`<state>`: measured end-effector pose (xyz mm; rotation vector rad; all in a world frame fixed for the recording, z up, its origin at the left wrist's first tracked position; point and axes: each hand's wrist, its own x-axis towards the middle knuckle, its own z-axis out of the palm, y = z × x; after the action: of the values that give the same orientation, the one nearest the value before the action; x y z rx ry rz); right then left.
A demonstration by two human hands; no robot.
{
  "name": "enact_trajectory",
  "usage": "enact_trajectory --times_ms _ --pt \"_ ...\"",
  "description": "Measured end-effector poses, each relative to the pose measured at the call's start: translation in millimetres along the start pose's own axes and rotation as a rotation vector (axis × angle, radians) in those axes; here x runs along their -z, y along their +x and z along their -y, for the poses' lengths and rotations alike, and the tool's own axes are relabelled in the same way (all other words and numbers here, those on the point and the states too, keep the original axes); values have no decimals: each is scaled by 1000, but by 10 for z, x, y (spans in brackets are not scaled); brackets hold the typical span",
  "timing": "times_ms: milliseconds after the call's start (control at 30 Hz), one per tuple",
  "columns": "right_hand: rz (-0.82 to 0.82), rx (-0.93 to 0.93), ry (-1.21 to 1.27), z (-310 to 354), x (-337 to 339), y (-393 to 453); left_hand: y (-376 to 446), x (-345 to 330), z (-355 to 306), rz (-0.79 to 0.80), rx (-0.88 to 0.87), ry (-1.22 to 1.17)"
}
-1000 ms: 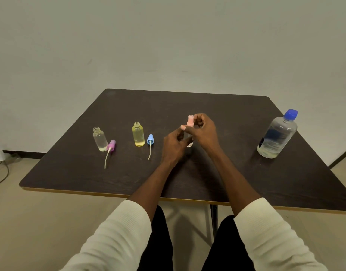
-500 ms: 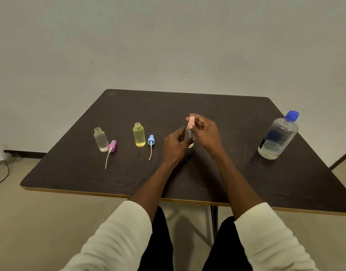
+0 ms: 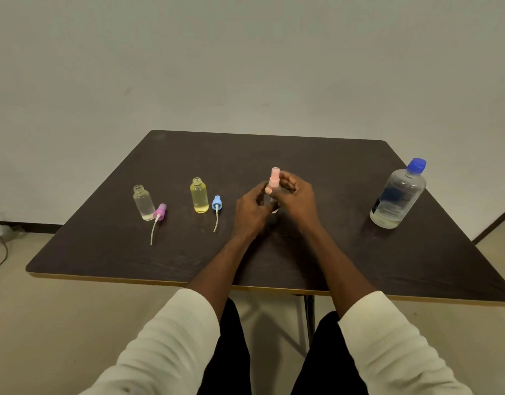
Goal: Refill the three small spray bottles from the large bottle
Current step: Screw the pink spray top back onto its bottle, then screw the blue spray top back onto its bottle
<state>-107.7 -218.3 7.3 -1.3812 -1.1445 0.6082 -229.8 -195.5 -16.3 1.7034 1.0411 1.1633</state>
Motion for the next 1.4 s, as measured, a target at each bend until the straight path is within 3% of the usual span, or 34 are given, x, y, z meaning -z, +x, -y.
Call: enact_trajectory --times_ms 167,267,400,600,667,800,867,1033,1200,1400 --pt "44 12 -66 -45 39 -128 -23 6 -12 -83 65 -59" --pt "-57 25 -134 -27 71 -120 -37 8 -30 -162 60 -39" --pt "-295 5 -191 -77 236 -125 -37 -12 -12 -150 12 116" --pt "-258 -82 -173 -141 335 -136 -66 -14 -21 -200 -76 192" --pt "-354 -85 -219 -69 287 -222 -108 8 -56 -278 -126 165" --pt "-508 225 -277 105 13 -438 -292 165 -112 -451 -282 112" --pt "-396 233 -239 190 -155 -439 -365 311 -66 -544 -333 102" --pt "3 -108 -222 246 -645 -252 -443 818 60 -751 -198 19" --pt "161 -244 -365 280 -1041 -121 -287 1053 177 -606 147 -154" --pt "200 -294 -470 288 -1237 37 -227 1126 161 -487 253 -289"
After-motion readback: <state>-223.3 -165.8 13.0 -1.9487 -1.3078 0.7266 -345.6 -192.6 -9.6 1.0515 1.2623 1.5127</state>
